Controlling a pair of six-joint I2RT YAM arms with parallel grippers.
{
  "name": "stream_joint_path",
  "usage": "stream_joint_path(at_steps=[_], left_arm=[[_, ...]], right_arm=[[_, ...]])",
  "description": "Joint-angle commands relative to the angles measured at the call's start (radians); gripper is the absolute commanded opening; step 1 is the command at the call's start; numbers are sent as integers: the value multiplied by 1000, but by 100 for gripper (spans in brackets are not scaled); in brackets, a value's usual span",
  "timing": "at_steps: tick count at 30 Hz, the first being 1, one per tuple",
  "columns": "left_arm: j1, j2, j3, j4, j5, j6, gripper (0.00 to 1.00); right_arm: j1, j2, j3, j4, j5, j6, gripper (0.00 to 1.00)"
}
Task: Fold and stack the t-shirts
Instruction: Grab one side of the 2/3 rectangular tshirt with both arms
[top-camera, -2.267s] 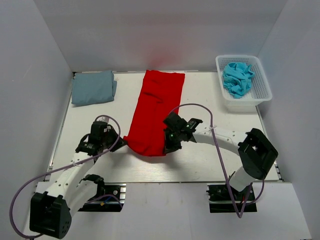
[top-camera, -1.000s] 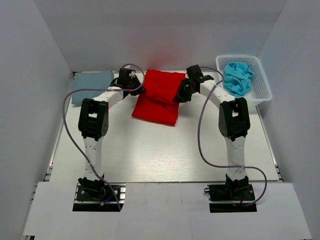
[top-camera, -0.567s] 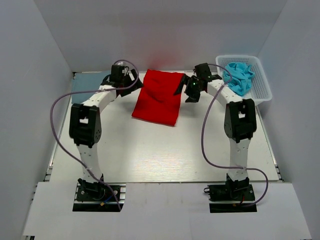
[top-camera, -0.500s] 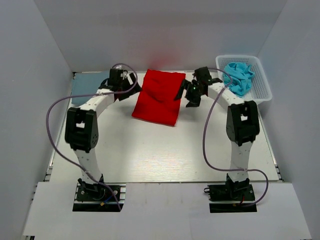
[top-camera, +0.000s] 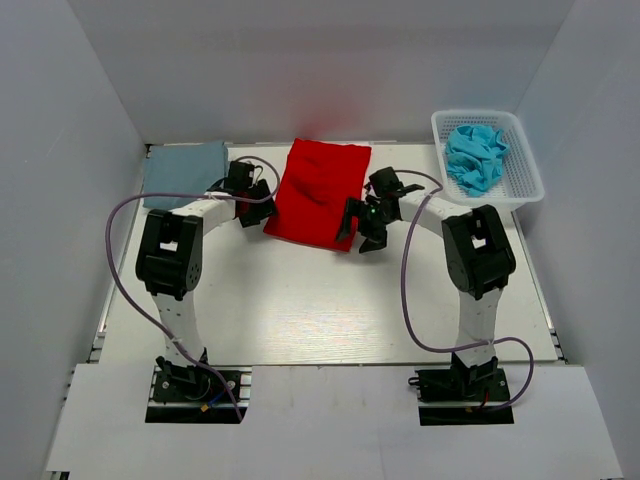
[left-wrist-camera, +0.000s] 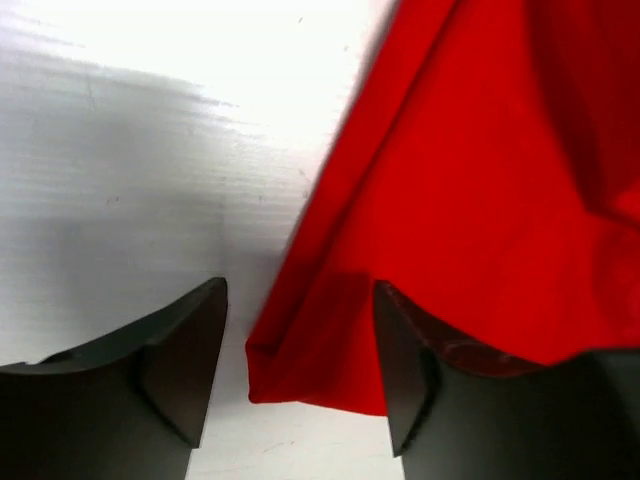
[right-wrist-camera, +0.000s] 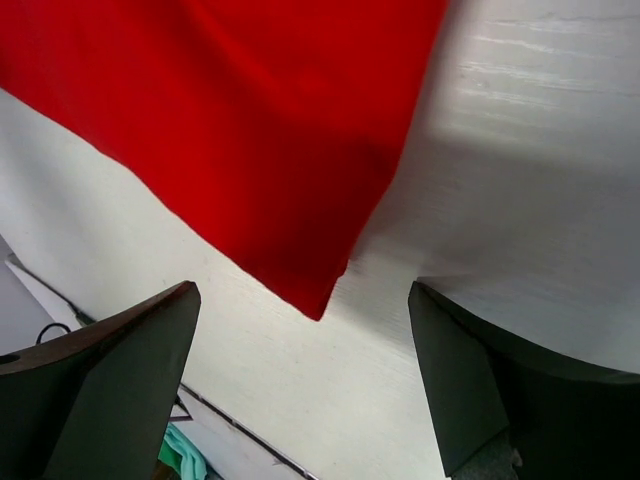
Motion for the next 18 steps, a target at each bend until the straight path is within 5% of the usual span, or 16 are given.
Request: stream_joint_path(at_steps=[1, 2, 3, 6, 7, 9, 11, 18], left_arm=[[-3, 14, -24, -39, -1, 8, 68], [-3, 5, -43, -6, 8, 8, 68], [-3, 5, -73, 5, 8, 8, 58], [-3, -5, -110, 18, 45, 8, 43], [-3, -5, -120, 18, 54, 8, 33], [-3, -26, -163, 33, 73, 8, 21], [-3, -58, -207, 42, 73, -1, 0], [-3, -227, -366, 110, 86, -34, 0]], right_arm=[[8, 11, -13, 53, -19, 21, 91], [11, 8, -56, 66, -23, 27, 91], [11, -2, -70, 84, -39, 33, 91], [16, 2, -107, 155, -67, 59, 70], [17, 10, -105, 167, -79, 71, 50], [20, 11, -111, 161, -87, 75, 33], [25, -18, -136, 176, -50, 79, 3], [24, -183, -280, 245, 77, 68, 0]])
